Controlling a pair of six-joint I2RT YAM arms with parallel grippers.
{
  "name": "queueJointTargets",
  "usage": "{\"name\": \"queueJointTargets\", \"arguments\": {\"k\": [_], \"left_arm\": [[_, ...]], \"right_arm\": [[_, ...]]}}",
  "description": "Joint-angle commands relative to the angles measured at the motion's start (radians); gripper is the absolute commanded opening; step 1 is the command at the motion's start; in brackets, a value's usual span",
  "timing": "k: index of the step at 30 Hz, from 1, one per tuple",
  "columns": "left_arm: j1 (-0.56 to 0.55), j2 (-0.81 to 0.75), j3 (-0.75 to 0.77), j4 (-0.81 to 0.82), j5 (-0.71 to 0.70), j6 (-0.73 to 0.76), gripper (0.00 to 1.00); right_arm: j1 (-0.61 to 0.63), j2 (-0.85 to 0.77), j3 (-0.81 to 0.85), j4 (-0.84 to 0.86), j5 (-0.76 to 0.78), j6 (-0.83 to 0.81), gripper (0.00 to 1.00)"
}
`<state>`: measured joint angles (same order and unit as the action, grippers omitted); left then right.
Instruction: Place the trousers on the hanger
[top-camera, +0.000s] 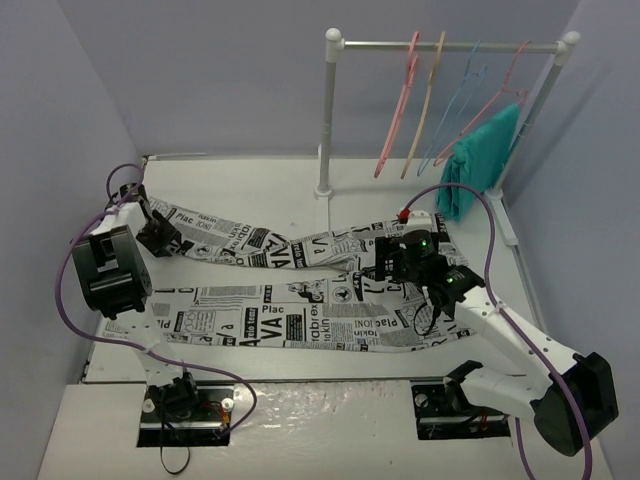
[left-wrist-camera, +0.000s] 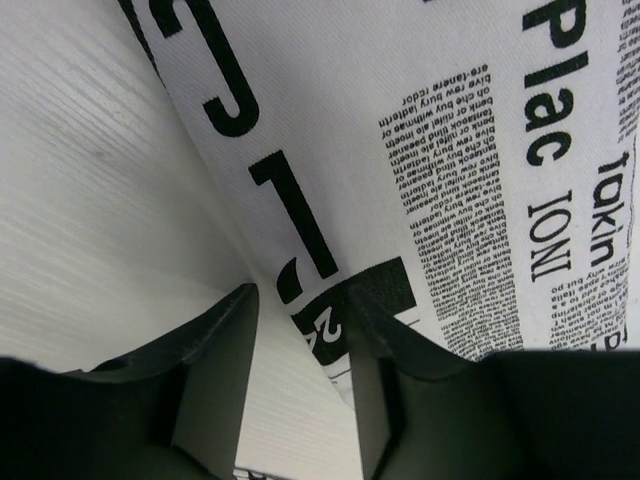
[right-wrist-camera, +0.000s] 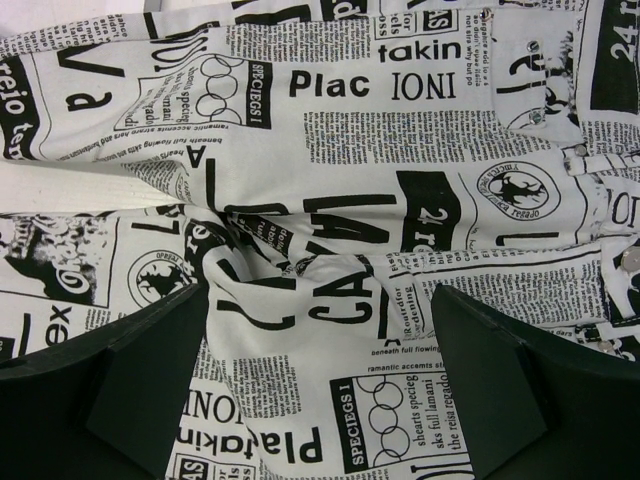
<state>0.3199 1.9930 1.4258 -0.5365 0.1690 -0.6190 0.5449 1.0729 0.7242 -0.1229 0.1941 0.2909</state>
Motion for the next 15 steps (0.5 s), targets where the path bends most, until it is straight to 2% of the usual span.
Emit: {"name": "queueJointTargets", "arguments": {"k": [1,4,7,9,15], "left_arm": [[-0.004,0.020,0.017,0.005,-0.038,-0.020,0.29],[-0.009,0.036,0.023,0.002,-0.042,-0.014,0.22],[-0.013,0.046,0.028,0.001,-0.049,-0.007,0.09],[-0.015,0.046,0.031,0.003,-0.048,0.002,0.01],[-0.015,0.002,0.010,0.010,-0.045,0.054,0.00]], "right_arm": [[0.004,-0.023,0.010,0.030,0.022,0.013,0.91],[0.006,-0.024,0.014,0.029,0.020,0.010,0.95],[0.006,-0.027,0.021,0.026,0.018,0.001,1.00],[0.006,-0.032,0.028,0.023,0.020,-0.005,1.00],[0.006,-0.052,0.046,0.007,0.022,-0.019,1.00]]}}
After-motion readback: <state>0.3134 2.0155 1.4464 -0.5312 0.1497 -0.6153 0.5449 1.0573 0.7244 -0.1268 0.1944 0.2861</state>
